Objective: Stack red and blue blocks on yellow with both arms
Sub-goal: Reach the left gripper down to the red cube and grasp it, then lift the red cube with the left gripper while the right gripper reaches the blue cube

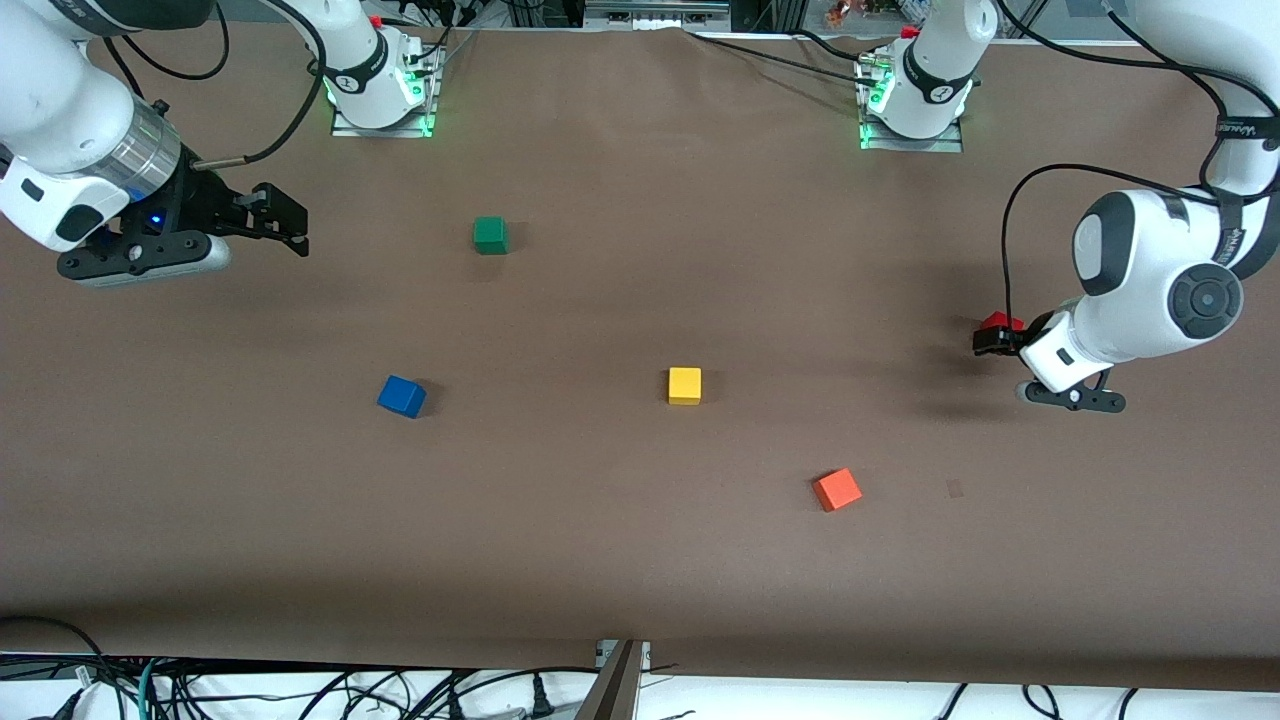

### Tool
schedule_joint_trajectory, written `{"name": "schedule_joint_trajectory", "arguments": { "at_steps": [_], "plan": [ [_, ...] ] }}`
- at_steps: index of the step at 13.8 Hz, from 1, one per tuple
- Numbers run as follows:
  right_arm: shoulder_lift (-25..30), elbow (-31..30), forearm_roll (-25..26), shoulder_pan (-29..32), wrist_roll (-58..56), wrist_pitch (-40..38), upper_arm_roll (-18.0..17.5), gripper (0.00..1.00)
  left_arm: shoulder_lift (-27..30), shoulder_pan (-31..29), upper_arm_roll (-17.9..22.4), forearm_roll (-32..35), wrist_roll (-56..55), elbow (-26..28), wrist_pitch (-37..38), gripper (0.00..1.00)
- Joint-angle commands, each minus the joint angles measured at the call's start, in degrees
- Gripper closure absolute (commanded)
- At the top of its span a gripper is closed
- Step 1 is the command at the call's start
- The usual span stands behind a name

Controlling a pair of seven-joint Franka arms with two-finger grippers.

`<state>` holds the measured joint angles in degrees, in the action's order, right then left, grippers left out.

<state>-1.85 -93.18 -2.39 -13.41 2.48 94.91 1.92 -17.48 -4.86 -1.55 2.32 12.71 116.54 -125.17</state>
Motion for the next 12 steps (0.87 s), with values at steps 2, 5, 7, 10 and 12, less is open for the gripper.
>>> {"name": "schedule_joint_trajectory", "arguments": {
  "at_steps": [2, 5, 7, 10, 12],
  "plan": [
    [-1.14, 1.85, -0.95, 0.75, 0.51, 0.97, -0.25, 0.00, 1.92, -1.21, -0.12, 3.99, 8.10, 10.26, -12.79, 0.00],
    [-3.86, 5.63, -0.86, 0.84, 0.07, 1.25, 0.44, 0.00, 1.48, -3.23, 0.05, 5.42, 12.77, 14.05, -18.26, 0.00],
    [-4.22, 5.73, -1.04, 0.84, -0.20, 0.72, 2.02, 0.00, 1.30, -4.02, 0.06, 5.42, 14.19, 15.02, -19.84, 0.00],
    [-5.01, 5.73, -1.21, 1.01, 0.24, 1.16, 3.00, 0.00, 0.78, -4.46, 0.14, 5.50, 14.28, 16.08, -21.34, 0.00],
    [-7.20, 5.73, -1.56, 0.67, 0.41, 1.25, 2.91, 0.00, 0.86, -5.16, 0.14, 5.50, 14.28, 18.62, -23.62, 0.00]
  ]
}}
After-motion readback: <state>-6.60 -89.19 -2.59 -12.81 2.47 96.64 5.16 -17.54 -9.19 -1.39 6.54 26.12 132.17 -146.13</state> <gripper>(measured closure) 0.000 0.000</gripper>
